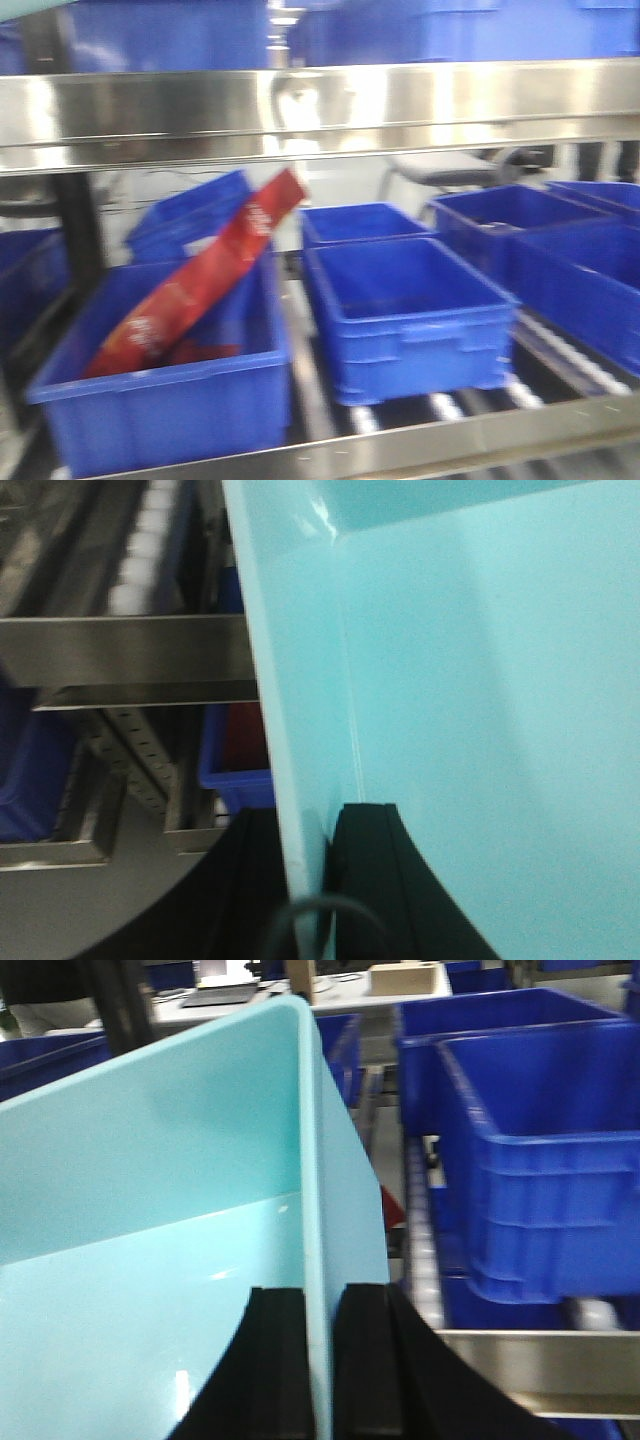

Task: Fetch blue bin and place on conveyor start
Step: 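Hold the bin with both grippers while driving to the conveyor, then lower the held bin onto the grey conveyor belt with both grippers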

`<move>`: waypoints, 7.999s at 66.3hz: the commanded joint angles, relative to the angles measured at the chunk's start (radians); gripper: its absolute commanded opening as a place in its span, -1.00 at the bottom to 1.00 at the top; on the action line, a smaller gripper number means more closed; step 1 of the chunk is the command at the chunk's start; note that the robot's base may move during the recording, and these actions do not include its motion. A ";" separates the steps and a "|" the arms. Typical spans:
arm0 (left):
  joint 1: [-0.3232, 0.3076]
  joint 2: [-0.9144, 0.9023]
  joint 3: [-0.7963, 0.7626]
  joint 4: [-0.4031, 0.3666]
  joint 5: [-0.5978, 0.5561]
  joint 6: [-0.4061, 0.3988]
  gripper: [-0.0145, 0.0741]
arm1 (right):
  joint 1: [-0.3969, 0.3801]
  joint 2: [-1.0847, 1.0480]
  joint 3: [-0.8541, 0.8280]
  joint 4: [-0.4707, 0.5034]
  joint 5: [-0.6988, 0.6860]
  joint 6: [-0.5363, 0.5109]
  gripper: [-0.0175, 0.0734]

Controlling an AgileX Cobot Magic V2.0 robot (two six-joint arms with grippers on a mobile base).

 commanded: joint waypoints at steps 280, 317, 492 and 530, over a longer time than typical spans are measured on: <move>-0.004 0.012 -0.001 0.113 -0.078 0.017 -0.92 | 0.016 -0.016 -0.010 0.029 0.539 0.009 -0.98; -0.004 0.012 -0.001 0.113 -0.080 0.017 -0.92 | 0.016 -0.016 -0.010 0.029 0.539 0.009 -0.98; -0.004 0.012 -0.001 0.115 -0.082 0.017 -0.92 | 0.016 -0.016 -0.010 0.029 0.539 0.009 -0.98; -0.004 0.012 -0.001 0.115 -0.082 0.017 -0.92 | 0.016 -0.016 -0.010 0.029 0.539 0.009 -0.98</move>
